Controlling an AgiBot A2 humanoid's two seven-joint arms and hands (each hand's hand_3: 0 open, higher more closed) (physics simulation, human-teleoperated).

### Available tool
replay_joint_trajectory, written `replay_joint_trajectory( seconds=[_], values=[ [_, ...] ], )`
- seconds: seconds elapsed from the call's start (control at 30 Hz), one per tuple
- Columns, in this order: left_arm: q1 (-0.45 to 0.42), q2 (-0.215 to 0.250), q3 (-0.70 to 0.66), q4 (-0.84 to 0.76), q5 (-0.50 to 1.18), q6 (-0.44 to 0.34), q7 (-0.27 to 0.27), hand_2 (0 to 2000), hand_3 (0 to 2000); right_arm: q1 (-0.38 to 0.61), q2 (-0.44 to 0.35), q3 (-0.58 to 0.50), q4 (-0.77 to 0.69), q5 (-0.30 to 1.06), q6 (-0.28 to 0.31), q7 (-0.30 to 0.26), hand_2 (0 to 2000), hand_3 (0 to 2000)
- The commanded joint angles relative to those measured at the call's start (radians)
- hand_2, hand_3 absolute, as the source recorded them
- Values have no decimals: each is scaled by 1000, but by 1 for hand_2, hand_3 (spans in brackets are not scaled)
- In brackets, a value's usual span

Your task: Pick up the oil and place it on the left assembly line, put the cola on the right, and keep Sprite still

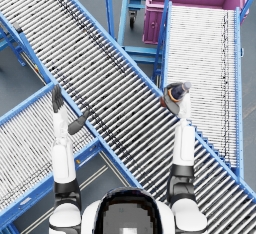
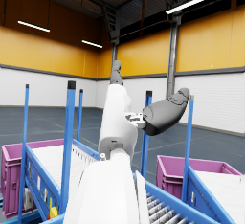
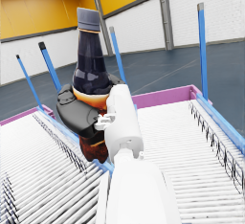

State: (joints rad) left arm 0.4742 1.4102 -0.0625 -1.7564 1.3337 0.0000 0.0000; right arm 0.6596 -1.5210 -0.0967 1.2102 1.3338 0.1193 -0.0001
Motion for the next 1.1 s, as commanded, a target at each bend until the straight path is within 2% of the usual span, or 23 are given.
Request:
replay_joint_trajectory(
  seconds=[0.03,0.2,0.23,0.27,0.37,0.4,0.5,0.63,0.67,0.83,0.93,0.97,1.0,1.03,1.1],
  values=[
    [1,1,0,-2,0,0,0,0,0,131,35,-126,-150,0,0,0,2000,2000],
    [21,3,3,-12,0,0,0,0,0,270,87,-232,-458,0,-9,0,2000,2000],
    [7,4,2,-6,0,0,0,0,0,299,98,-244,-511,0,-12,1,639,1673],
    [24,4,-1,-12,0,0,0,0,0,309,104,-260,-521,0,-43,0,0,1347],
    [10,6,0,-9,0,0,0,0,0,329,122,-313,-521,-1,-92,0,0,367],
    [21,6,-4,-17,0,0,0,0,0,314,118,-321,-463,-1,-100,0,0,40],
    [9,9,-4,-32,0,0,0,0,0,285,111,-321,-342,-1,-112,0,0,0],
    [4,12,-11,-35,0,0,0,0,0,202,89,-251,-185,-2,-117,0,0,0],
    [42,9,-10,-20,0,0,0,0,0,132,72,-180,23,-2,-118,0,0,0],
    [84,8,-16,-13,0,0,0,0,0,57,55,-89,273,-1,-119,0,0,0],
    [111,7,-13,0,0,0,0,0,0,22,50,-44,350,-1,-119,0,0,0],
    [76,11,-15,-6,0,0,0,0,0,-5,48,-36,373,-1,-119,0,0,0],
    [117,8,-17,6,0,0,0,0,0,-24,46,-24,391,0,-119,0,0,0],
    [120,8,-17,6,0,0,0,0,0,-45,43,-22,418,0,-119,0,0,0],
    [97,11,-17,2,0,0,0,0,0,-75,41,-1,458,0,-119,0,0,0]
  ],
)
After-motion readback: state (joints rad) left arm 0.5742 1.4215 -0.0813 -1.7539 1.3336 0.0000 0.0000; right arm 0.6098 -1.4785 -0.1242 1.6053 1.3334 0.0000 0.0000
